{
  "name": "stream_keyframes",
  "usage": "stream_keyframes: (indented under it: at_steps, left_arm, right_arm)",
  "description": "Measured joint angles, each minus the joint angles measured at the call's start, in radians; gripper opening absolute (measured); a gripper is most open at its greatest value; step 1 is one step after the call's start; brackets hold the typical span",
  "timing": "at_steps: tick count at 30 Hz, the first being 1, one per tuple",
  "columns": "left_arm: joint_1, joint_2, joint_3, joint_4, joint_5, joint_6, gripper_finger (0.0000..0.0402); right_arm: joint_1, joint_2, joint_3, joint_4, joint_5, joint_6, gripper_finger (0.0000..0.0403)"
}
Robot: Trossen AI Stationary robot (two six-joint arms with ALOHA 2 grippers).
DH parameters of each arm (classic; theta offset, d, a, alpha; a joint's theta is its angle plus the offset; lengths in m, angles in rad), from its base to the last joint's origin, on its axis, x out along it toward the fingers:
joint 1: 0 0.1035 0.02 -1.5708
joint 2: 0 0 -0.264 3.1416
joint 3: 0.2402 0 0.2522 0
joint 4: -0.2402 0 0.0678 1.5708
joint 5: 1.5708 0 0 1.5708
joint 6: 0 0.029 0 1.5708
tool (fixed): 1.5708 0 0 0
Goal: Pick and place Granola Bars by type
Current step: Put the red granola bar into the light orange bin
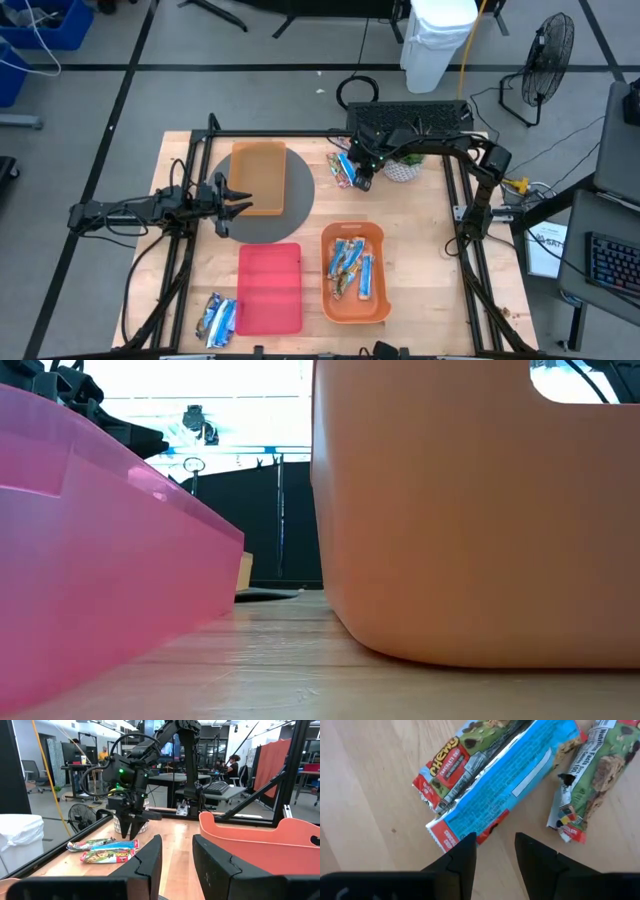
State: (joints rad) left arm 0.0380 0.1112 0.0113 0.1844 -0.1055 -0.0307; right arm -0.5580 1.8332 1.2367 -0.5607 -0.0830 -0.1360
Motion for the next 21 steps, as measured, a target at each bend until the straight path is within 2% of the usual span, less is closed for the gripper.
stream_keyframes:
  at_steps: [5, 10, 21]
  left_arm:
    - [0.000, 0.000, 0.000, 0.000, 0.000, 0.000, 0.0113]
    - [0.000, 0.000, 0.000, 0.000, 0.000, 0.000, 0.0113]
    - [0.000, 0.000, 0.000, 0.000, 0.000, 0.000, 0.0113]
  right_arm:
    - [0.000, 0.000, -0.001, 0.005, -0.014, 0.030, 0.0157]
    - [-0.001, 0.000, -0.001, -0.005, -0.138, 0.080, 0.0184]
    - [-0.001, 0.000, -0.001, -0.013, -0.115, 0.098, 0.0195]
